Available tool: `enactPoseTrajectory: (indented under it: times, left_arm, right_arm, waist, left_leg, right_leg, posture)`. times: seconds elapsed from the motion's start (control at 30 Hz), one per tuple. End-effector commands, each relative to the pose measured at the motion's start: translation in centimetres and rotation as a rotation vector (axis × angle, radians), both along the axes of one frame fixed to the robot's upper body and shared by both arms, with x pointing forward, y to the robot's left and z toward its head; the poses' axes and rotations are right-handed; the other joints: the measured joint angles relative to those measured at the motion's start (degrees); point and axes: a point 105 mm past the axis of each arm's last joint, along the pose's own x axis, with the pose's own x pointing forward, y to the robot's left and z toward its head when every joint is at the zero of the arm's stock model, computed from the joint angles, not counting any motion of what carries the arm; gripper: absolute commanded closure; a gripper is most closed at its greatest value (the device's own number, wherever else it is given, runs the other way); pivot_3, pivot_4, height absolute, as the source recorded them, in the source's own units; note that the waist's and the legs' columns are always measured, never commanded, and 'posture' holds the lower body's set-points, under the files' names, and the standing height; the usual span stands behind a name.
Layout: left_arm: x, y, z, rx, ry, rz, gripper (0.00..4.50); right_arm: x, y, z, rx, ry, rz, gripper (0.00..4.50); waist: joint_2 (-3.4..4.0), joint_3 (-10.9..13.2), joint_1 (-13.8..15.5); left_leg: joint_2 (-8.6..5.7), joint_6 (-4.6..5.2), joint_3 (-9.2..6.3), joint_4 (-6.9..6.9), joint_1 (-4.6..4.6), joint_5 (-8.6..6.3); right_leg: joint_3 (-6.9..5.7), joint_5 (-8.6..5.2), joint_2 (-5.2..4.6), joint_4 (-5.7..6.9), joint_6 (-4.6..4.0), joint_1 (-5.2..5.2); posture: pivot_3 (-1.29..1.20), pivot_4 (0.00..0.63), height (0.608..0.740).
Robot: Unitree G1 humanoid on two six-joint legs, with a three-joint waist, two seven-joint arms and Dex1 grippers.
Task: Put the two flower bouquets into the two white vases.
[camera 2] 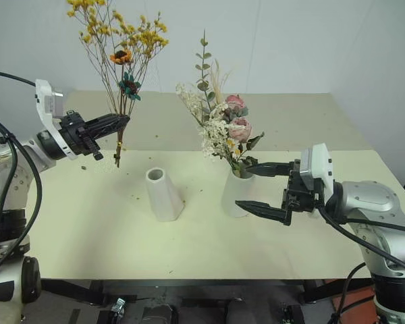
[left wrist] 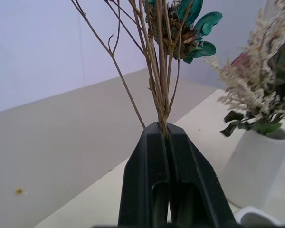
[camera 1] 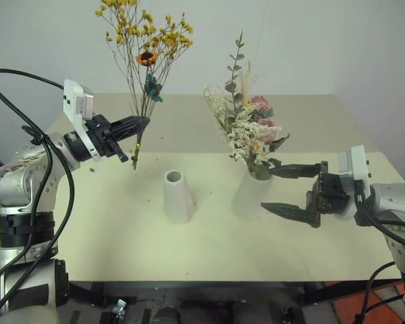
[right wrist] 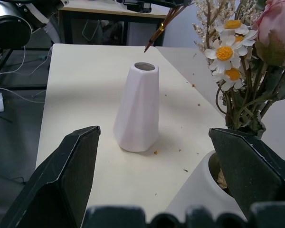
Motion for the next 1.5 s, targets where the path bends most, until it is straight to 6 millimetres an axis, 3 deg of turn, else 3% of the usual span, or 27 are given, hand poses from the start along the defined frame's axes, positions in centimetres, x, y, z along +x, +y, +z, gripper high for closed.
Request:
enactPoseTrajectory:
  times: [0.03, 0.27, 0.47, 0.63, 1.13, 1.5]
  left_arm:
    - [-1.6, -0.3, 2.2, -0.033, -0.057, -0.092, 4.45]
    - [-2.7, -0.9, 4.0, -0.136, -0.113, -0.200, 4.45]
    - [-2.8, -2.5, 4.2, -0.163, -0.122, -0.290, 4.45]
    - [-2.9, -3.8, 3.7, -0.178, -0.108, -0.346, 4.45]
    - [-2.9, -5.1, 2.5, -0.207, -0.099, -0.398, 4.45]
    - [-3.0, -5.5, -0.1, -0.240, -0.148, -0.409, 4.45]
  right_arm:
    - [-1.1, 0.2, 1.1, 0.010, -0.062, 0.041, 0.13]
    - [-1.3, 0.4, 1.3, 0.018, -0.063, 0.058, 0.13]
    - [-1.2, 0.4, 1.3, 0.022, -0.061, 0.067, 0.13]
    - [-1.1, 0.3, 1.4, 0.024, -0.073, 0.055, 0.13]
    - [-1.2, 0.3, 1.6, 0.029, -0.077, 0.047, 0.13]
    - [-1.3, 0.3, 1.6, 0.032, -0.078, 0.039, 0.13]
  waist:
    - [0.00, 0.0, 0.0]
    - [0.00, 0.0, 0.0]
    - [0.00, 0.0, 0.1]
    - [0.00, 0.0, -0.1]
    - [0.00, 0.0, 0.0]
    - [0.00, 0.0, 0.0]
  left_leg:
    - [0.00, 0.00, 0.00, 0.00, 0.00, 0.00]
    - [0.01, 0.00, 0.00, 0.00, 0.03, 0.00]
    - [0.00, 0.00, 0.00, 0.01, 0.02, 0.00]
    - [0.00, 0.00, 0.00, 0.03, 0.02, 0.00]
    - [0.00, 0.00, 0.00, 0.03, 0.03, 0.00]
    - [0.00, 0.00, 0.00, 0.03, 0.04, 0.00]
  right_leg:
    - [0.00, 0.00, 0.00, 0.00, 0.00, 0.00]
    - [0.00, 0.00, 0.01, 0.02, 0.00, 0.00]
    - [0.00, 0.00, 0.01, 0.01, 0.00, 0.03]
    - [0.00, 0.00, 0.01, 0.01, 0.00, 0.03]
    - [0.01, 0.00, 0.01, 0.01, 0.00, 0.03]
    - [0.01, 0.01, 0.01, 0.00, -0.01, 0.05]
  posture:
    - [0.00, 0.150, 0.740]
    - [0.00, 0.150, 0.740]
    - [0.00, 0.150, 0.740]
    - [0.00, 0.150, 0.740]
    - [0.00, 0.150, 0.740]
    - [0.00, 0.150, 0.740]
